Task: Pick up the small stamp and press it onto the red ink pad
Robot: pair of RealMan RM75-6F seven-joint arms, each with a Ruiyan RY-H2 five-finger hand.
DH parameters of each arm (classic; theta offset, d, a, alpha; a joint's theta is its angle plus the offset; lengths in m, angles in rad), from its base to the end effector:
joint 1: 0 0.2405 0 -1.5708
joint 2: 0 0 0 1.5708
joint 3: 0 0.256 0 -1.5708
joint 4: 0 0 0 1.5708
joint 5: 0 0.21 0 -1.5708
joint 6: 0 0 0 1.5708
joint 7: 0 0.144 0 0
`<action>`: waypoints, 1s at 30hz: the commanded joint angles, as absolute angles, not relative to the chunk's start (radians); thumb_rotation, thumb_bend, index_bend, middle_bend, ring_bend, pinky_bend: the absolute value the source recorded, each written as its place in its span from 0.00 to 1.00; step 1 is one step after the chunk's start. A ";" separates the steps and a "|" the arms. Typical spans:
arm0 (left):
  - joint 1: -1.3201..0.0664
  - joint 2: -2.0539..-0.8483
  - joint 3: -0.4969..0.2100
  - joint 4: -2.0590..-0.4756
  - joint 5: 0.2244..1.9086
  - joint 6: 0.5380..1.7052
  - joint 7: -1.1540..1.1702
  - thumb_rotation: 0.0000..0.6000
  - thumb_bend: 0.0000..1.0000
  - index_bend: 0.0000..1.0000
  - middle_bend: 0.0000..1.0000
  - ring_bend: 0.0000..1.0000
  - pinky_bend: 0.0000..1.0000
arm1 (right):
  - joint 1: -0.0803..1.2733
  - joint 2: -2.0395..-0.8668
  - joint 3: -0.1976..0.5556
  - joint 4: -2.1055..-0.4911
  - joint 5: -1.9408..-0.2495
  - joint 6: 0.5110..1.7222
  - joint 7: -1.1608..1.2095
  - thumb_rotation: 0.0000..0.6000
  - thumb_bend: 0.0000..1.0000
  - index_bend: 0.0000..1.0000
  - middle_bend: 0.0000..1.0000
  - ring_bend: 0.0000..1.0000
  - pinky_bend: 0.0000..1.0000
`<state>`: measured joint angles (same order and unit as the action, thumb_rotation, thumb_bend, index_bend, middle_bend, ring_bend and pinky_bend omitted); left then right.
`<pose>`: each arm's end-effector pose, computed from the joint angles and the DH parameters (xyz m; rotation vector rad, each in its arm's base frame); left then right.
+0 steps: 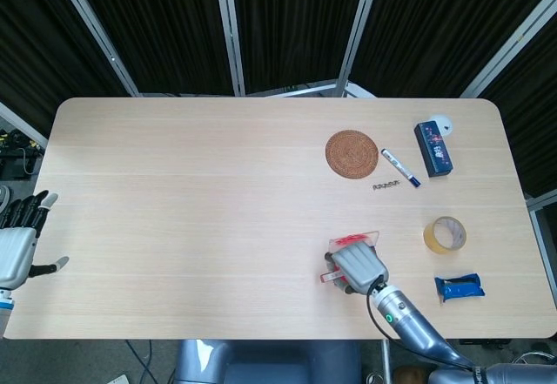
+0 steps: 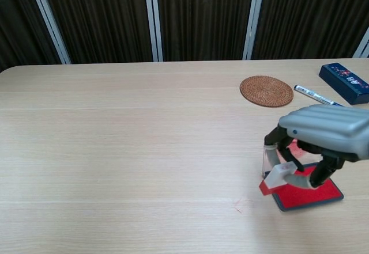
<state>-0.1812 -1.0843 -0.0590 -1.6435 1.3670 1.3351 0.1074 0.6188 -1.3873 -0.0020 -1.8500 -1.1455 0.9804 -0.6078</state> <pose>-0.3133 0.2112 0.1560 -1.4416 -0.9225 -0.7528 -0.1596 -0.2467 -0.0066 2.1112 -0.9120 0.7197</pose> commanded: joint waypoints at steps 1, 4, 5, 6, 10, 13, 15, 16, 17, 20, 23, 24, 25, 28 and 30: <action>-0.182 -1.085 -0.060 -1.640 1.362 1.332 0.107 1.00 0.00 0.00 0.00 0.00 0.00 | 0.638 -1.453 -0.013 -1.830 -1.139 0.975 -0.665 1.00 0.58 0.59 0.65 0.94 1.00; -0.183 -1.086 -0.062 -1.636 1.355 1.327 0.106 1.00 0.00 0.00 0.00 0.00 0.00 | 0.646 -1.495 -0.020 -1.815 -1.132 0.974 -0.698 1.00 0.58 0.59 0.65 0.94 1.00; -0.184 -1.086 -0.062 -1.635 1.353 1.325 0.106 1.00 0.00 0.00 0.00 0.00 0.00 | 0.649 -1.508 -0.024 -1.807 -1.130 0.973 -0.711 1.00 0.58 0.59 0.65 0.94 1.00; -0.184 -1.086 -0.063 -1.634 1.352 1.325 0.105 1.00 0.00 0.00 0.00 0.00 0.00 | 0.651 -1.520 -0.027 -1.801 -1.127 0.973 -0.721 1.00 0.58 0.59 0.65 0.94 1.00; -0.183 -1.084 -0.063 -1.633 1.350 1.324 0.101 1.00 0.00 0.00 0.00 0.00 0.00 | 0.654 -1.553 -0.034 -1.782 -1.118 0.978 -0.742 1.00 0.58 0.59 0.65 0.94 1.00; -0.183 -1.082 -0.064 -1.633 1.349 1.323 0.097 1.00 0.00 0.00 0.00 0.00 0.00 | 0.653 -1.564 -0.042 -1.766 -1.117 0.979 -0.747 1.00 0.58 0.60 0.65 0.94 1.00; -0.183 -1.081 -0.064 -1.634 1.349 1.323 0.095 1.00 0.00 0.00 0.00 0.00 0.00 | 0.652 -1.569 -0.047 -1.756 -1.117 0.979 -0.749 1.00 0.58 0.59 0.65 0.94 1.00; -0.183 -1.080 -0.064 -1.635 1.348 1.322 0.094 1.00 0.00 0.00 0.00 0.00 0.00 | 0.651 -1.571 -0.050 -1.750 -1.117 0.979 -0.748 1.00 0.58 0.59 0.65 0.94 1.00; -0.183 -1.080 -0.064 -1.635 1.348 1.322 0.094 1.00 0.00 0.00 0.00 0.00 0.00 | 0.650 -1.573 -0.052 -1.746 -1.116 0.978 -0.747 1.00 0.58 0.59 0.65 0.94 1.00; -0.183 -1.079 -0.063 -1.637 1.349 1.321 0.095 1.00 0.00 0.00 0.00 0.00 0.00 | 0.648 -1.579 -0.060 -1.731 -1.121 0.979 -0.746 1.00 0.58 0.59 0.65 0.94 1.00; -0.184 -1.079 -0.062 -1.639 1.349 1.319 0.098 1.00 0.00 0.00 0.00 0.00 0.00 | 0.646 -1.581 -0.065 -1.724 -1.126 0.981 -0.745 1.00 0.58 0.59 0.65 0.94 1.00; -0.184 -1.079 -0.062 -1.640 1.349 1.318 0.099 1.00 0.00 0.00 0.00 0.00 0.00 | 0.646 -1.581 -0.065 -1.722 -1.127 0.981 -0.744 1.00 0.58 0.58 0.64 0.94 1.00; -0.185 -1.079 -0.061 -1.640 1.348 1.318 0.101 1.00 0.00 0.00 0.00 0.00 0.00 | 0.646 -1.581 -0.065 -1.721 -1.128 0.982 -0.743 1.00 0.58 0.58 0.64 0.94 1.00; -0.185 -1.079 -0.061 -1.642 1.349 1.317 0.103 1.00 0.00 0.00 0.00 0.00 0.00 | 0.648 -1.572 -0.065 -1.728 -1.116 0.970 -0.734 1.00 0.50 0.53 0.58 0.94 1.00; -0.185 -1.079 -0.061 -1.642 1.350 1.317 0.102 1.00 0.00 0.00 0.00 0.00 0.00 | 0.651 -1.566 -0.064 -1.732 -1.106 0.963 -0.731 1.00 0.41 0.49 0.54 0.94 1.00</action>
<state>-0.1851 -1.0791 -0.0607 -1.6423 1.3497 1.3174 0.1017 0.6491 -1.5698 -0.0643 -1.7291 -1.1103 0.9666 -0.7334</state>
